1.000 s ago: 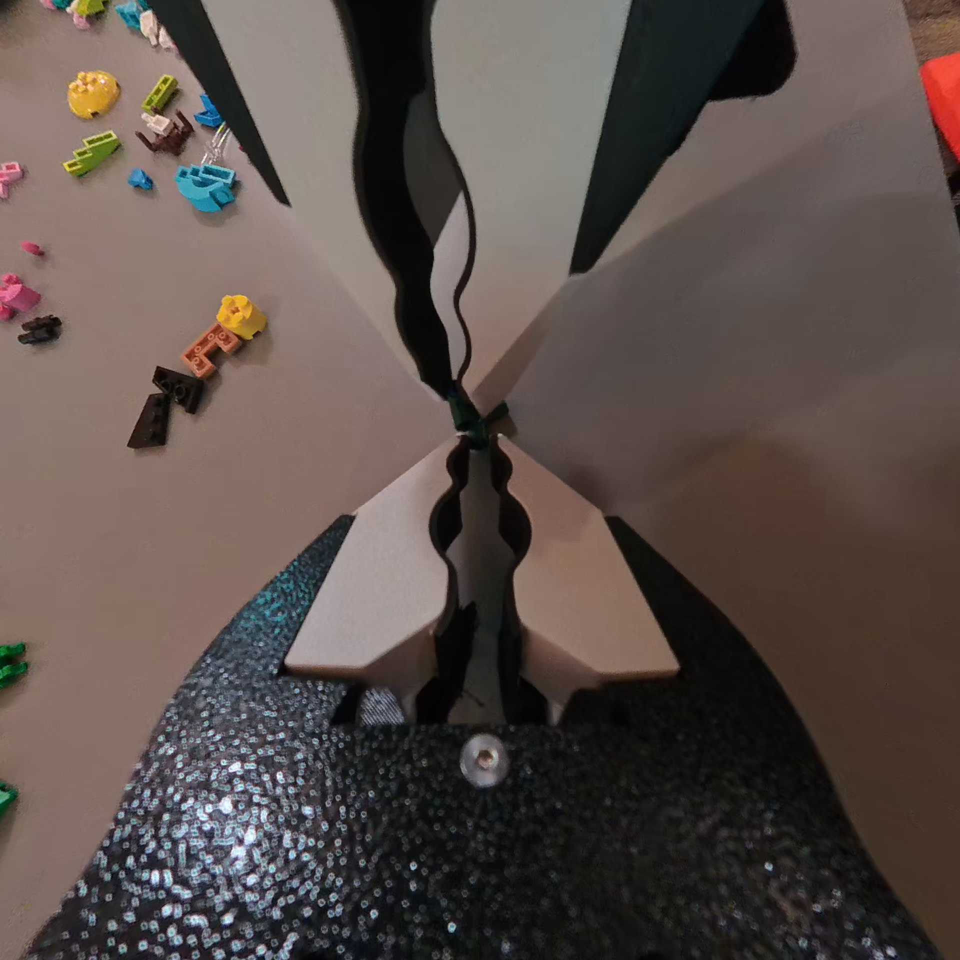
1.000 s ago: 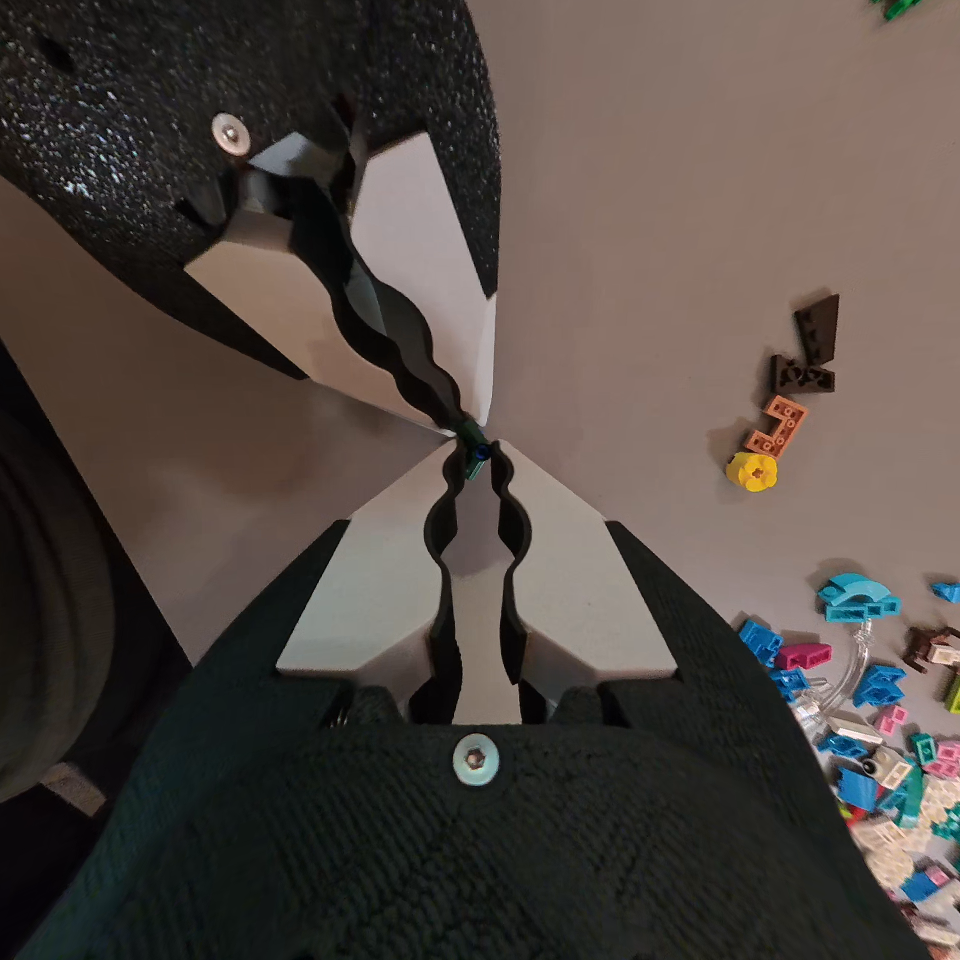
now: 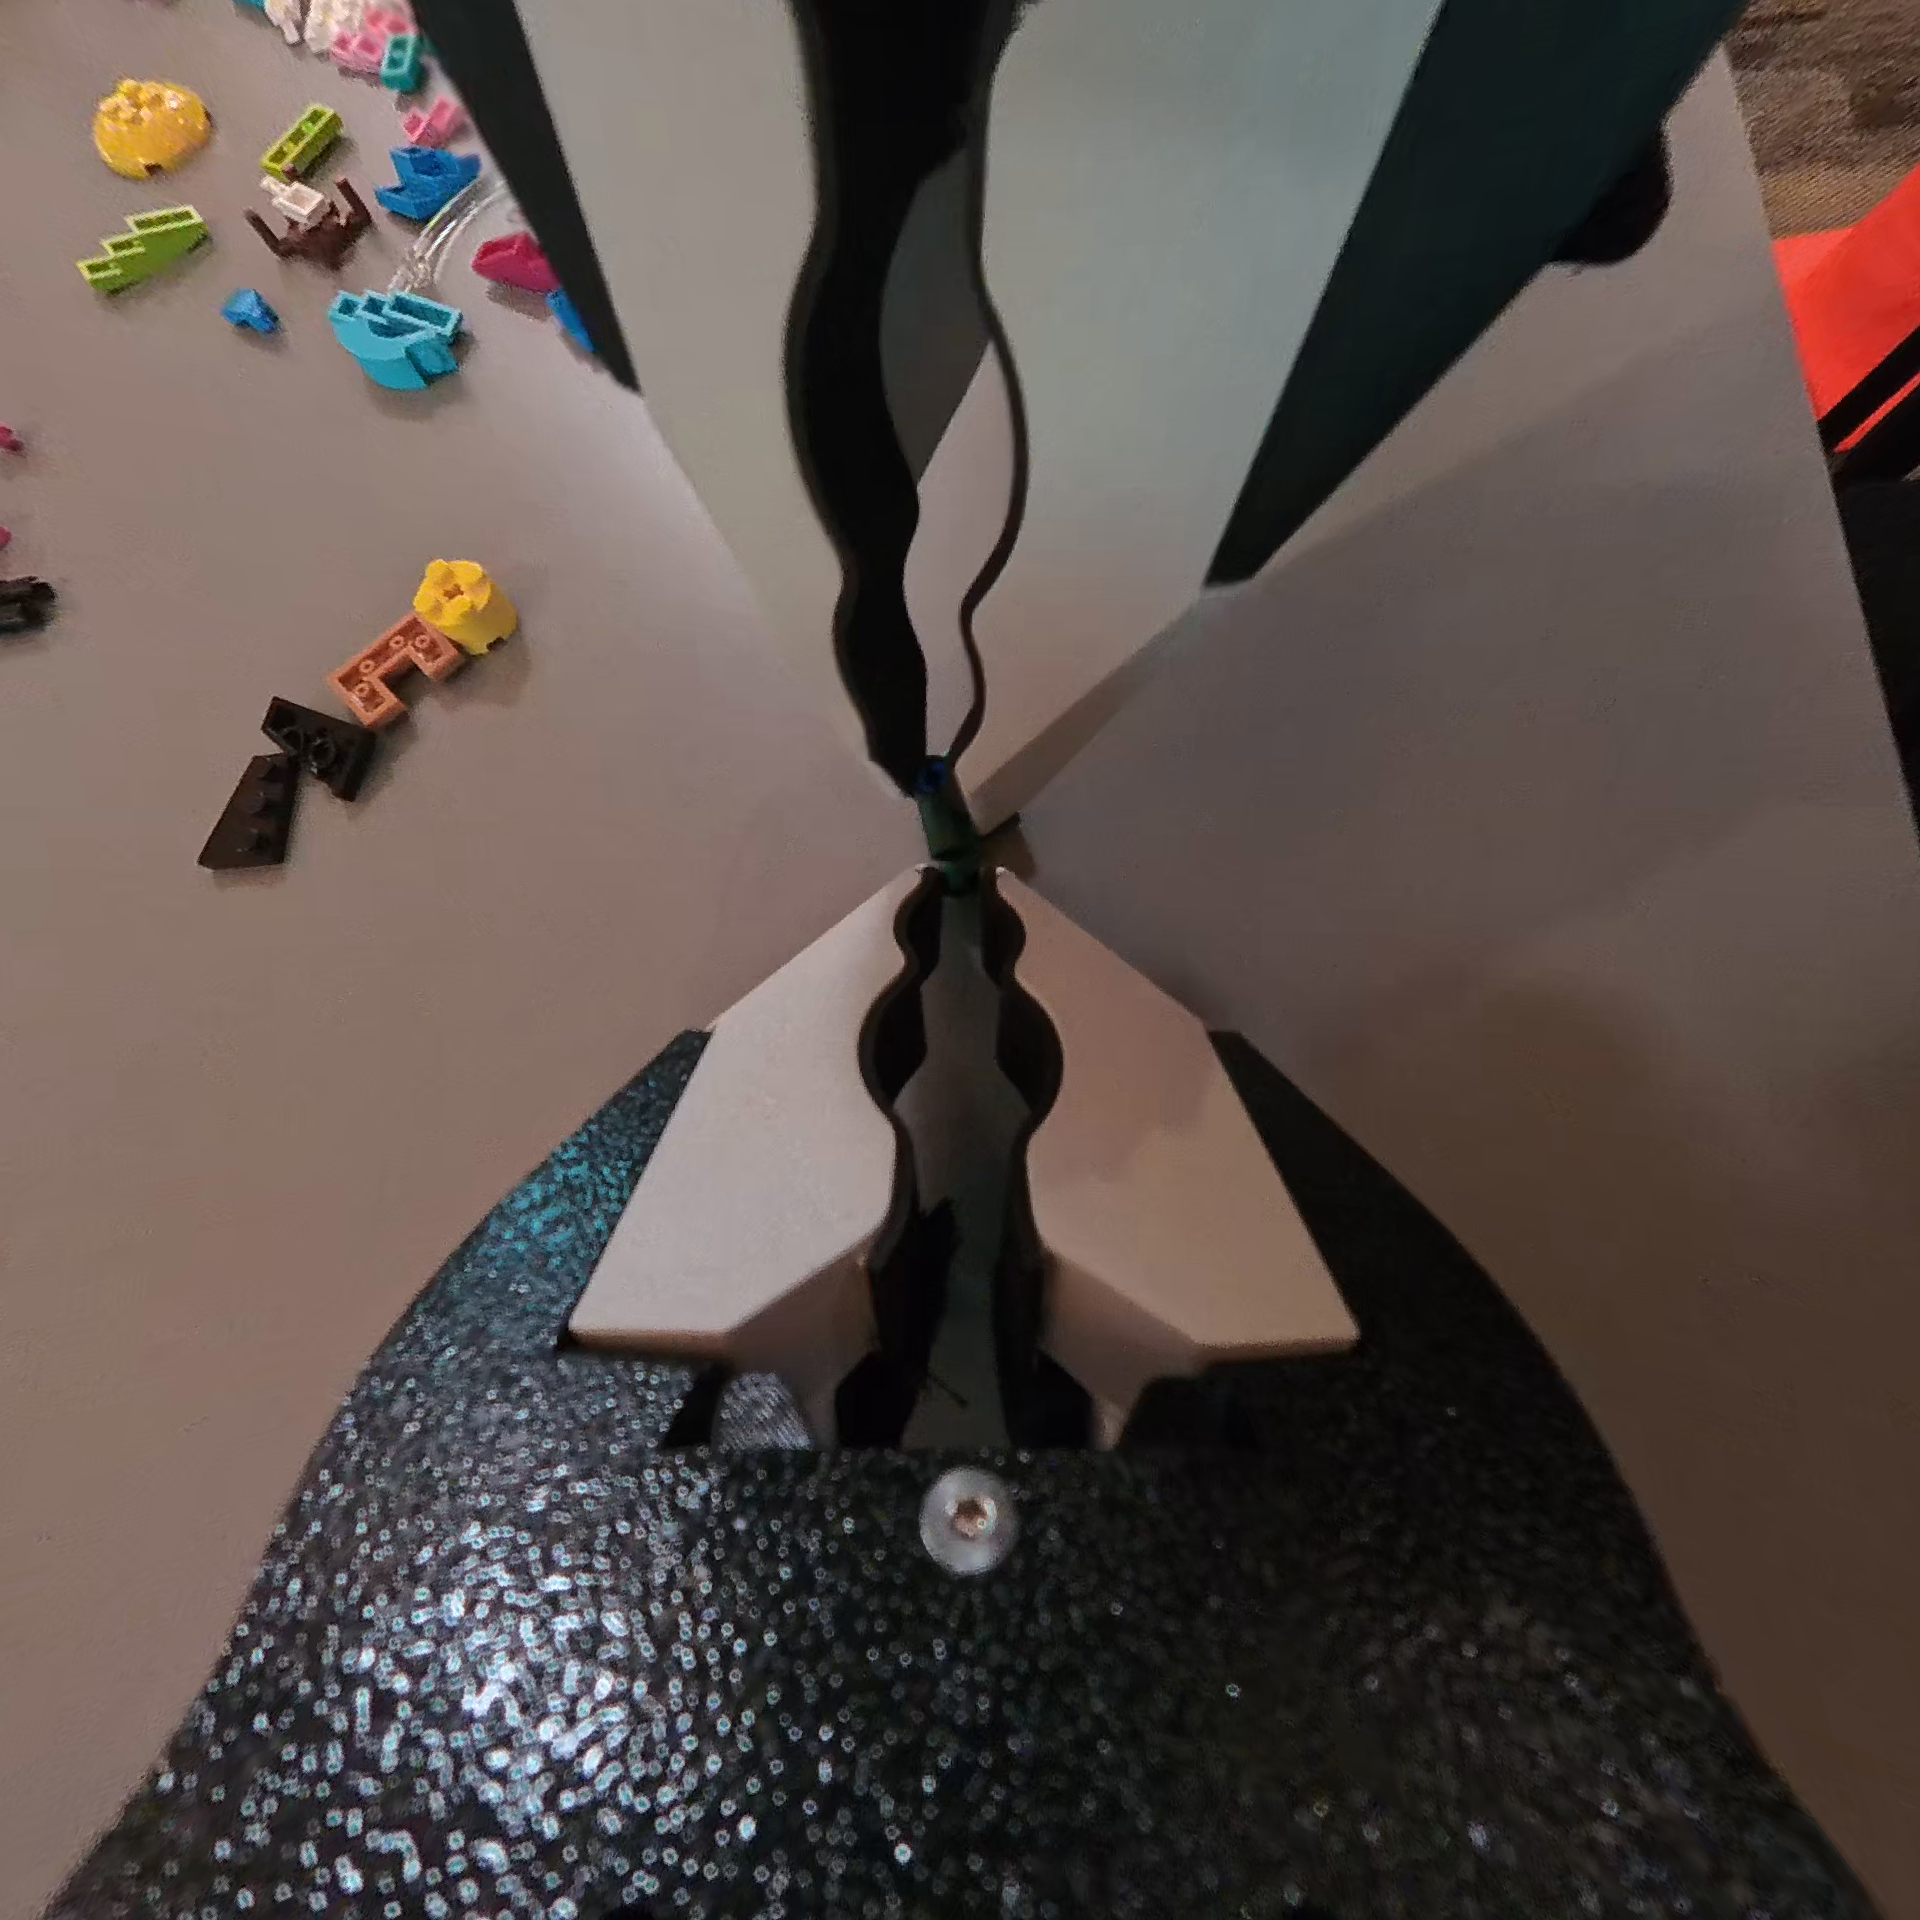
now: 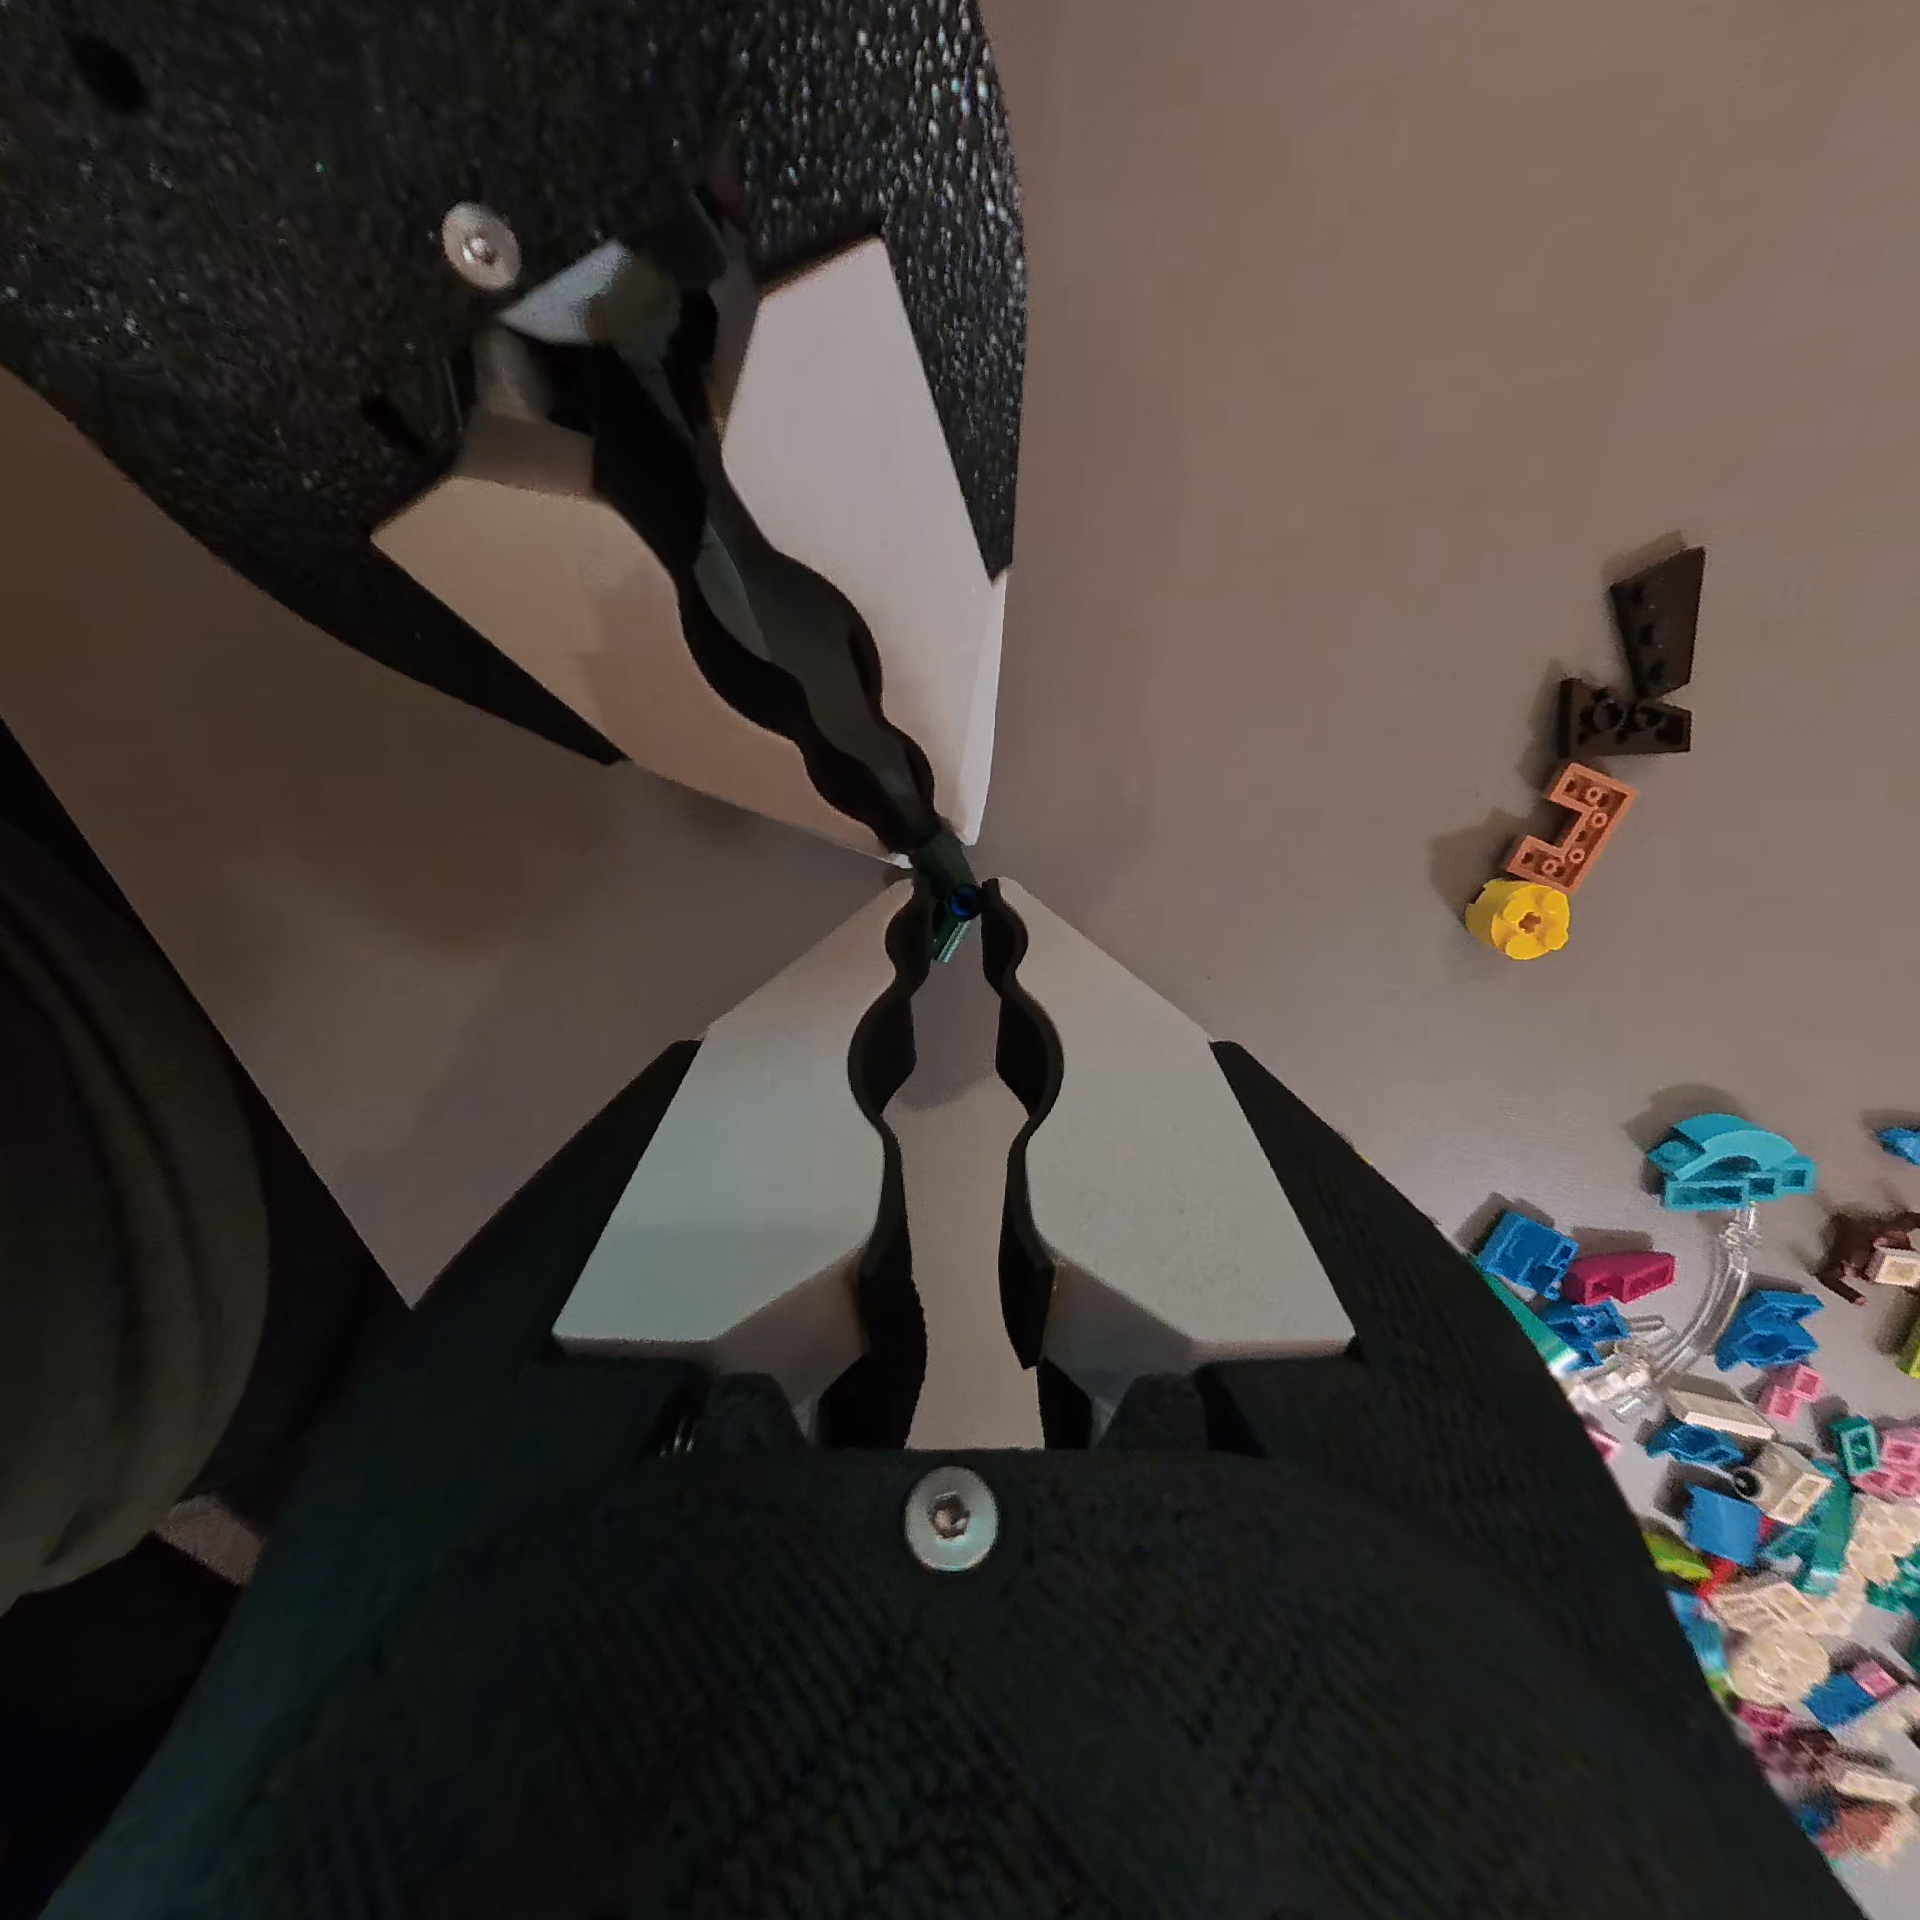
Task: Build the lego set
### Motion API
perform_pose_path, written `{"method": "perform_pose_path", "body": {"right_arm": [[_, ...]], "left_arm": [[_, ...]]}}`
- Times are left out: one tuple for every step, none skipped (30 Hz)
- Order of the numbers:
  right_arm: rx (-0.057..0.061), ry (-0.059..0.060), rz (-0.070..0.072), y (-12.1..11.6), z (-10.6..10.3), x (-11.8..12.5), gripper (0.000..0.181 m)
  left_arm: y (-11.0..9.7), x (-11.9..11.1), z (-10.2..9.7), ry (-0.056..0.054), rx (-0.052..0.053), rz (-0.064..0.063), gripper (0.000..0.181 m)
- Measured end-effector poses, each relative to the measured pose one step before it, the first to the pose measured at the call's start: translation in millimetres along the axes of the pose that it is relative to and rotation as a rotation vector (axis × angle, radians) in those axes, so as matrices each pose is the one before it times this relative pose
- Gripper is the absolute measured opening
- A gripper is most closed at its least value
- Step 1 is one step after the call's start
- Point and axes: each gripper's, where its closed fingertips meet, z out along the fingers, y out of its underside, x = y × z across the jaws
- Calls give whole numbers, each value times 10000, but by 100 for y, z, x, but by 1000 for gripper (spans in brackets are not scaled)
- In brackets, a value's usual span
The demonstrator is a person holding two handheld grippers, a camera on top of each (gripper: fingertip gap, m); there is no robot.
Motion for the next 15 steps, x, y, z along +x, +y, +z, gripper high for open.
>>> {"method": "perform_pose_path", "body": {"right_arm": [[129,-16,45,47,-10,-11,8],[145,-19,61,44,-8,3,8],[152,-21,66,47,-23,-15,8],[130,-5,23,79,-10,-41,8],[112,-2,-8,60,22,-79,8],[60,-10,-2,39,19,-84,8],[29,-28,25,-7,18,-40,8],[45,-37,60,-110,15,30,8],[58,-50,101,-133,23,63,8],[56,-44,141,-107,19,91,8],[51,-20,136,-65,13,76,8],[30,-8,87,-20,7,26,8],[1,-9,21,31,-2,-28,8],[-38,-24,-16,79,-14,-53,8],[-85,-45,-36,151,-29,-57,8]], "left_arm": [[-3,-5,4,21,22,-24,5],[2,5,6,8,10,-16,5],[-6,-16,-10,-11,1,13,5],[-8,-8,-6,-10,-2,10,5],[3,3,8,9,5,-5,5],[6,6,3,23,12,-27,5],[2,3,-3,27,7,-28,5],[1,8,1,22,1,-17,5],[16,0,-3,18,4,-29,5],[0,8,1,9,18,-14,5],[0,-14,0,5,20,-12,5],[-6,-1,2,9,8,-20,5],[7,-3,0,4,9,-1,5],[-9,-7,4,-4,6,3,5],[-7,-17,-9,-19,-1,16,5]]}}
